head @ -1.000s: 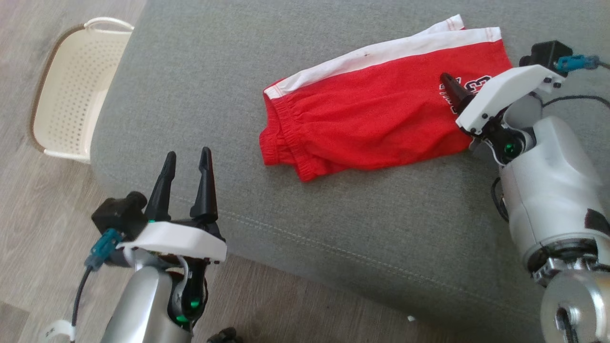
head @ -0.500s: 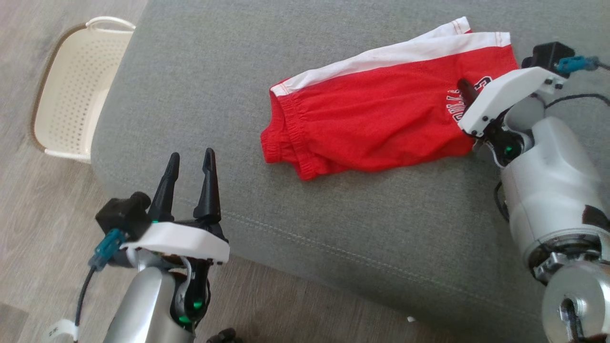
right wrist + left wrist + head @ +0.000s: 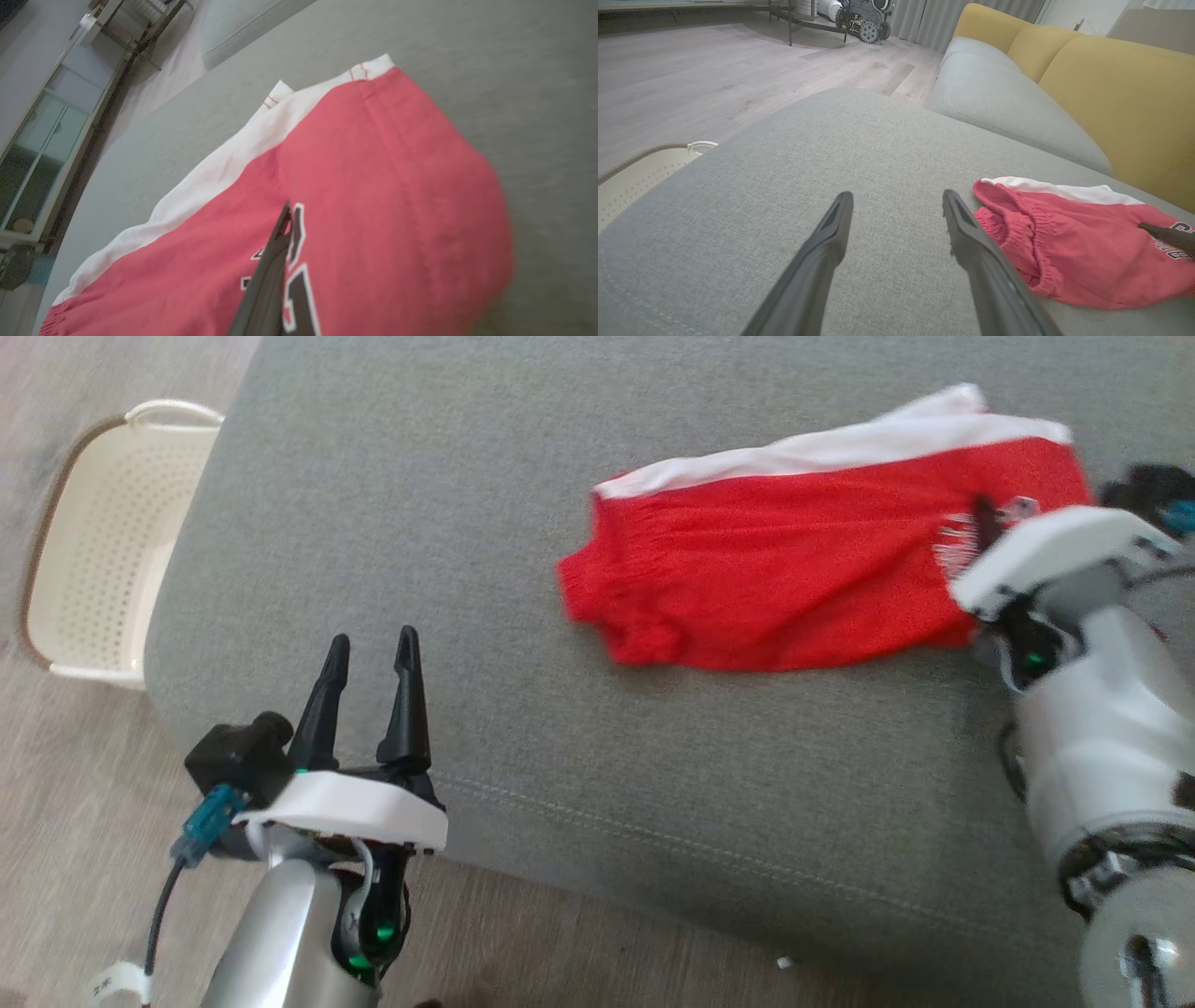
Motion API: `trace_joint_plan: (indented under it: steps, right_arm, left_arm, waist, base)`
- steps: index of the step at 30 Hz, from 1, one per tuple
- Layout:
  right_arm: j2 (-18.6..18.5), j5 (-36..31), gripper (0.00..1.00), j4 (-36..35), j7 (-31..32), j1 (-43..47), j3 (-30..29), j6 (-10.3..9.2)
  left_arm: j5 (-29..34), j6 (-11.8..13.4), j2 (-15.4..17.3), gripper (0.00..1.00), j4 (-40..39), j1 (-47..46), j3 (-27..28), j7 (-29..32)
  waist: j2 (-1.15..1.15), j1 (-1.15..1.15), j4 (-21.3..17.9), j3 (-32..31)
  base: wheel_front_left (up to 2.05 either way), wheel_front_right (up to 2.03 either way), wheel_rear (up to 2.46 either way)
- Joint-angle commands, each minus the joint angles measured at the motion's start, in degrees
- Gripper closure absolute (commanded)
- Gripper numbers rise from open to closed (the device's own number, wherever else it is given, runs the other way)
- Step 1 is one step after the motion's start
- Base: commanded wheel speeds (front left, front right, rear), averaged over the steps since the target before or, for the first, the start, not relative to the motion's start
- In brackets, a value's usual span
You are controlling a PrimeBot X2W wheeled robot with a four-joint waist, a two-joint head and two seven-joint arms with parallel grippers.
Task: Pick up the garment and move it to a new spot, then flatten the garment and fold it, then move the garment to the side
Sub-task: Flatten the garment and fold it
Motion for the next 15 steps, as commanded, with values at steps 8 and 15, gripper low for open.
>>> trace_joint_plan:
  steps: [8, 15]
  right_arm:
    - [-0.9, -3.2, 1.0, -4.9, -3.8, 2.6, -4.5, -0.08]
    - [1.9, -5.6, 1.0, -9.3, -5.8, 3.6, -1.2, -0.08]
  left_arm:
    - [0.7, -0.2, 0.7, 0.0, -2.5, -0.3, 3.2, -0.7]
    - [0.9, -0.5, 0.7, 0.0, -2.6, -0.7, 2.9, -0.7]
  waist:
    - [0.0, 0.0, -3.1, -1.9]
    - [0.0, 0.0, -4.5, -2.2]
  base:
    - [0.0, 0.0, 0.0]
    - [0.0, 0.0, 0.0]
